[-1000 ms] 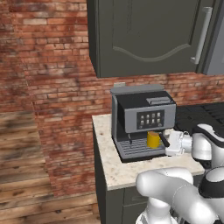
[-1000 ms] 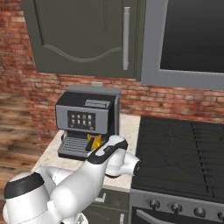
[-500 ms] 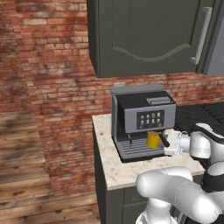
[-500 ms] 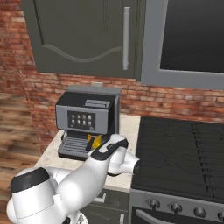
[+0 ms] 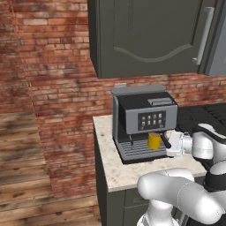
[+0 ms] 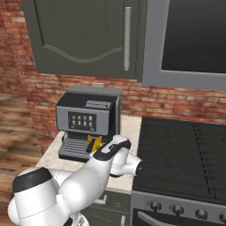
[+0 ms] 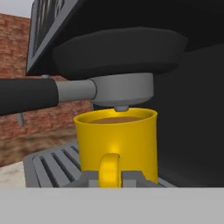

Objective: Pick up the brewed coffee from the coffee machine and place it next to the breakfast plate on the dining counter.

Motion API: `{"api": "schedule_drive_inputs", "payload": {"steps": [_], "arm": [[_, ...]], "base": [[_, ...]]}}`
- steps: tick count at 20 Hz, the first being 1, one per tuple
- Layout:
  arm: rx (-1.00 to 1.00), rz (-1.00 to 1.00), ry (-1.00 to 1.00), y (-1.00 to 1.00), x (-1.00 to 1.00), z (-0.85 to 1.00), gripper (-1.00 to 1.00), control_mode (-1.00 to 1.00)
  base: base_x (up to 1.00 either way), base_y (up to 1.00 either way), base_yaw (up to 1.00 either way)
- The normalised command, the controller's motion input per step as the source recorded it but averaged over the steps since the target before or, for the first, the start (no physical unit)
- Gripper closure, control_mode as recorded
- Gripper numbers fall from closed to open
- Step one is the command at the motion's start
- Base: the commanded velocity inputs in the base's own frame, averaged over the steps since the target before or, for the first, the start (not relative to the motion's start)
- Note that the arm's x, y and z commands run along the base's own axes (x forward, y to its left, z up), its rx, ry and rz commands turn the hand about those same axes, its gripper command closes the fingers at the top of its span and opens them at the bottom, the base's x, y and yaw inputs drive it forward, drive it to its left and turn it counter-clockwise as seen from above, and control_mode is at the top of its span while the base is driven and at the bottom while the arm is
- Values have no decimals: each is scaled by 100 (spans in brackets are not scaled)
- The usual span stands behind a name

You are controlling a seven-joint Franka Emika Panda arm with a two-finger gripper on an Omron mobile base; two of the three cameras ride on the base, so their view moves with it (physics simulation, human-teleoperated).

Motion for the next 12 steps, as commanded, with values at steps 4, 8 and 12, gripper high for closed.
{"api": "schedule_drive_inputs", "payload": {"steps": [4, 8, 12], "arm": [[0, 2, 0, 0, 0, 0, 100, -100], [0, 1, 0, 0, -9, 0, 100, -100], [0, 0, 0, 0, -27, 0, 100, -100]], "base": [[0, 0, 0], [0, 0, 0], [0, 0, 0]]}}
